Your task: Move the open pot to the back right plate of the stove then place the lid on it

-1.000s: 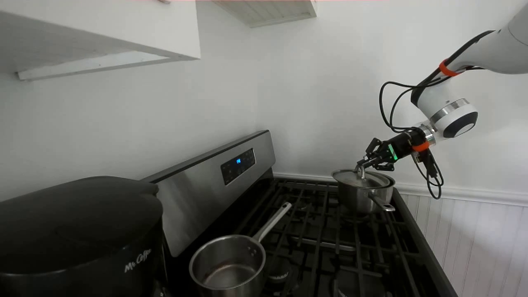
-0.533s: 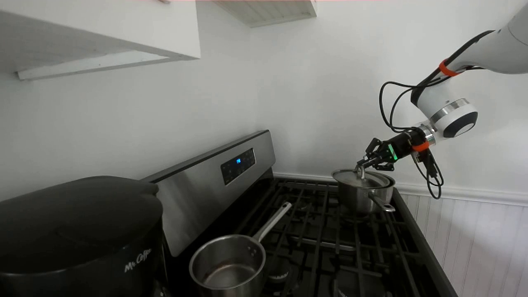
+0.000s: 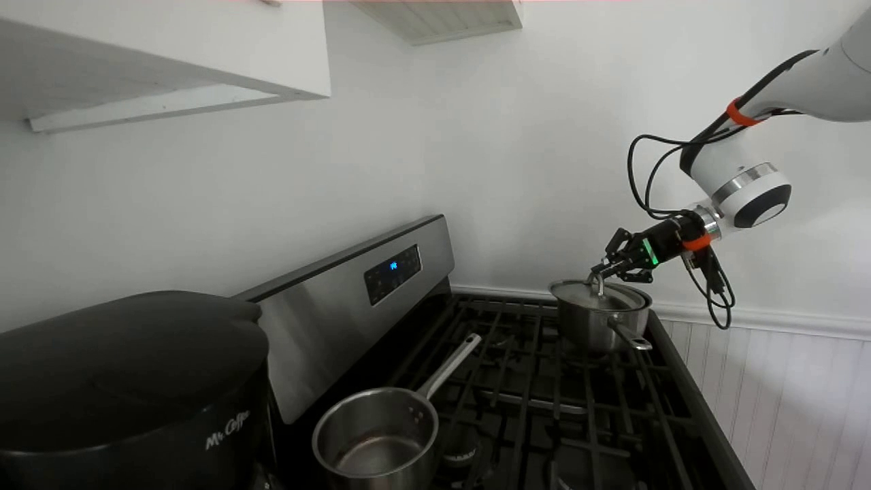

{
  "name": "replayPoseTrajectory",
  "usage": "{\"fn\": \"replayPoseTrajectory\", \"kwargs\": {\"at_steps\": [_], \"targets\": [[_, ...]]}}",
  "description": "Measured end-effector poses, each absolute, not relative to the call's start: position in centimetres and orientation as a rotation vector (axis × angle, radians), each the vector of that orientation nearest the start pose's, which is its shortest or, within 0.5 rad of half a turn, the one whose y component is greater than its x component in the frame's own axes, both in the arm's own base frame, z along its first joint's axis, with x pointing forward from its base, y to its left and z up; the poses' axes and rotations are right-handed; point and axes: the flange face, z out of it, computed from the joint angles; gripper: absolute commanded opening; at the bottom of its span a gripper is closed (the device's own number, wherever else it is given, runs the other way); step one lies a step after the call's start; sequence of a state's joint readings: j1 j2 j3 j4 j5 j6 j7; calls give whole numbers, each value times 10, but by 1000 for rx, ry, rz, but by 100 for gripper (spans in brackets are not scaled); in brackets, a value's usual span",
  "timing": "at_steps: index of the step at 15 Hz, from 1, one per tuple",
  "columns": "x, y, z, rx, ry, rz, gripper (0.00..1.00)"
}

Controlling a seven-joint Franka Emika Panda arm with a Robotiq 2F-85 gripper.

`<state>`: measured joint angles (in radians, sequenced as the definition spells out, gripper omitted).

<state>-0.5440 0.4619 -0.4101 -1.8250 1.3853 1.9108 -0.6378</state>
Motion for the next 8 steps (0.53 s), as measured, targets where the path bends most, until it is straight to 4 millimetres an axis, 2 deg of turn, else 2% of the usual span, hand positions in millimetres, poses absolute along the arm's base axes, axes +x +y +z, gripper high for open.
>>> {"fn": "replayPoseTrajectory", "kwargs": {"at_steps": [3,4,5,6,8], "targets": [[439,-468,311,-1897,1088,-665,4],[438,-469,312,-1902,1090,-662,14],[439,-469,313,-1906,1091,-660,40],[439,-469,313,-1908,1094,-659,42],[438,-469,311,-1913,1105,-654,55]]}}
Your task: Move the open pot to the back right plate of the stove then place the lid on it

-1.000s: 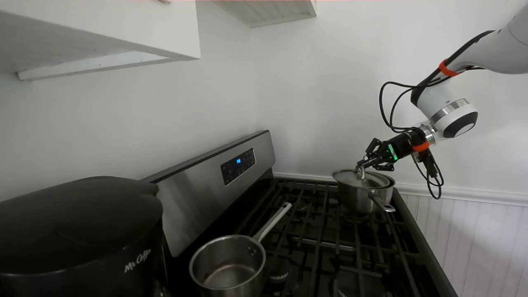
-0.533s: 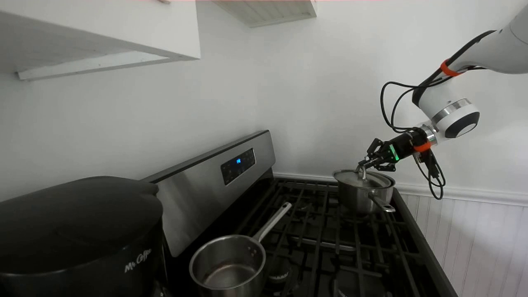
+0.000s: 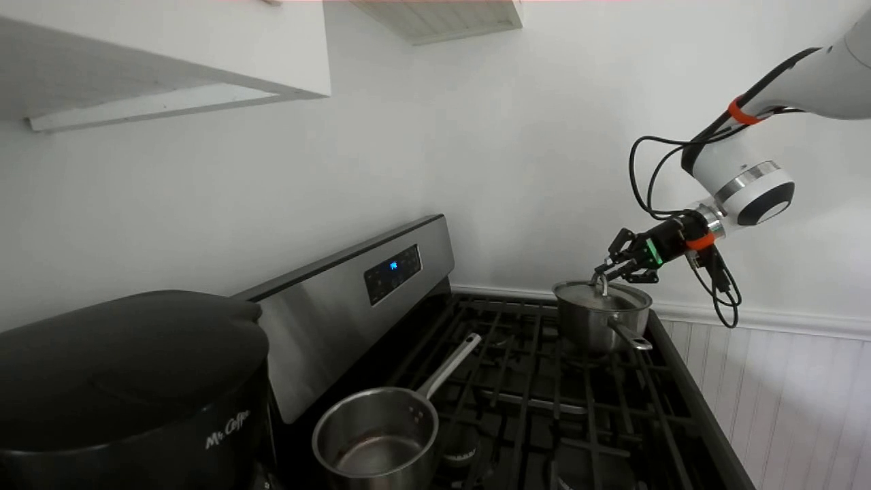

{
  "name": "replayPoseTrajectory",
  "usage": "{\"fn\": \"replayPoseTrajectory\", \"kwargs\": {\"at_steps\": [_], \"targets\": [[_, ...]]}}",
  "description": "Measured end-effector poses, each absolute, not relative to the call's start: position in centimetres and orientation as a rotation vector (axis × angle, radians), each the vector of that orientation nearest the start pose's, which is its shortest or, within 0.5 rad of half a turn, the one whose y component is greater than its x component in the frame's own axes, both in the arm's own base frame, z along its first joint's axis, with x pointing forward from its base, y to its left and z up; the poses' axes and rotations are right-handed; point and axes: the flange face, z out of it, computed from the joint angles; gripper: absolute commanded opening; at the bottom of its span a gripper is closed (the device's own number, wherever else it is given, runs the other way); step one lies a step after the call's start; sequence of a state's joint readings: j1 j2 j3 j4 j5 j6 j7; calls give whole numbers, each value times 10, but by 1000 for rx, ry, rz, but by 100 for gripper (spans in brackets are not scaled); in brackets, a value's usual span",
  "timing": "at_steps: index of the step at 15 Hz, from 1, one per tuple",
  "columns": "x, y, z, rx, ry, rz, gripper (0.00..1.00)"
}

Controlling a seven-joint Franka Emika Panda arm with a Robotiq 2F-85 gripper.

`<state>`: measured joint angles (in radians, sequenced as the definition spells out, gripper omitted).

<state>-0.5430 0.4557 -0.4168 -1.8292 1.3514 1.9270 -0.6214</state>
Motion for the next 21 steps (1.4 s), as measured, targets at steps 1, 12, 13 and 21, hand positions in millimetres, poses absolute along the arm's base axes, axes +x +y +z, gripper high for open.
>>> {"fn": "replayPoseTrajectory", "kwargs": {"at_steps": [1,12,13,21], "targets": [[437,-470,310,-1916,1112,-655,62],[431,-479,339,-1957,1107,-747,100],[429,-480,345,-1970,1101,-752,100],[407,-475,404,-2214,1103,-698,100]]}}
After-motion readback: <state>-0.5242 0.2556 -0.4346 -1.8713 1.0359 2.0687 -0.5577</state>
